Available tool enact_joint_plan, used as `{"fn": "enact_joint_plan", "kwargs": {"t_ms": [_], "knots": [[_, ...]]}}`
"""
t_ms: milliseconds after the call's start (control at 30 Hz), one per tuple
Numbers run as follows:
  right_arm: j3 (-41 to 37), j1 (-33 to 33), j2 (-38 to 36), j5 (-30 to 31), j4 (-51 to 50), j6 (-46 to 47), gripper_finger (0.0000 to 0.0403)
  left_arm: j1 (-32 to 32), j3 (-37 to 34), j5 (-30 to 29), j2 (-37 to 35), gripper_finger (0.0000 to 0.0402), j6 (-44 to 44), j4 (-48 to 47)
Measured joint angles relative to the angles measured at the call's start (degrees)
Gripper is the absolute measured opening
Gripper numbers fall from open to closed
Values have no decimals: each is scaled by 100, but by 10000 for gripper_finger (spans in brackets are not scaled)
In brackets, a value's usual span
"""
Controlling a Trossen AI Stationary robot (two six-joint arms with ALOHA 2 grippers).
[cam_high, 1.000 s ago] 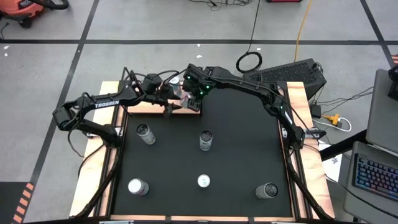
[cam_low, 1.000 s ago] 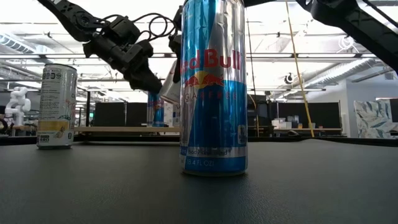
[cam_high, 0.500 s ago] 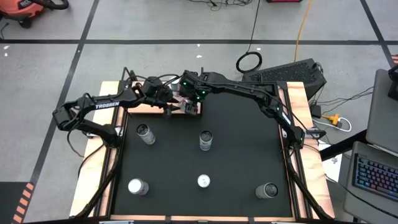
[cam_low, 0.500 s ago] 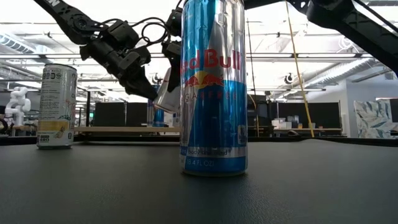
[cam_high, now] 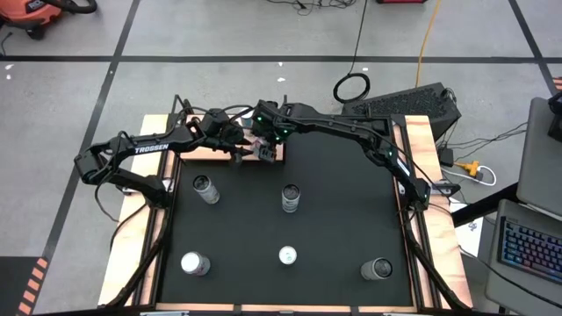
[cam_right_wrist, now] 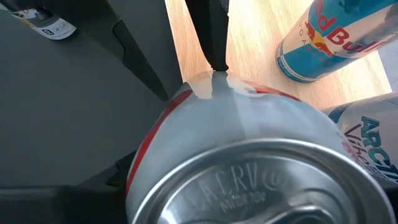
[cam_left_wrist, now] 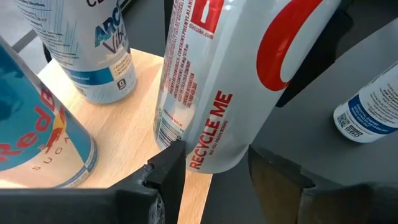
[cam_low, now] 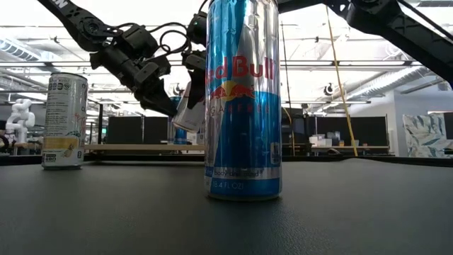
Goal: Place canned beverage on shelf
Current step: Put the top red-silver soda can on the shelf
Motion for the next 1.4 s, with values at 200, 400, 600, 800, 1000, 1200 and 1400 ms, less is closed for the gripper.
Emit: {"fn": "enact_joint_plan", "kwargs": {"t_ms": [200, 400, 600, 800, 1000, 1200, 1400], "knots": [[0, -11, 0, 12, 42, -19, 279, 0, 2, -175, 0, 173, -2, 24], [0, -13, 0, 6, 120, -597, 289, 0, 2, -189, 0, 172, -137, 28], [11, -4, -20, -25, 649, -590, 317, -9, 2, -143, 11, 172, -170, 21], [13, -13, -24, -68, 550, -459, 323, -7, 1, -164, 92, 172, -290, 58], [13, -11, -31, -189, 512, -450, 324, -7, 2, -173, 323, 172, -285, 362], [13, -7, -33, -188, 487, -463, 324, 0, 2, -186, 493, 172, -285, 301], [15, -34, -33, -182, 475, -655, 324, 15, 2, -328, 447, 172, -263, 299]]}}
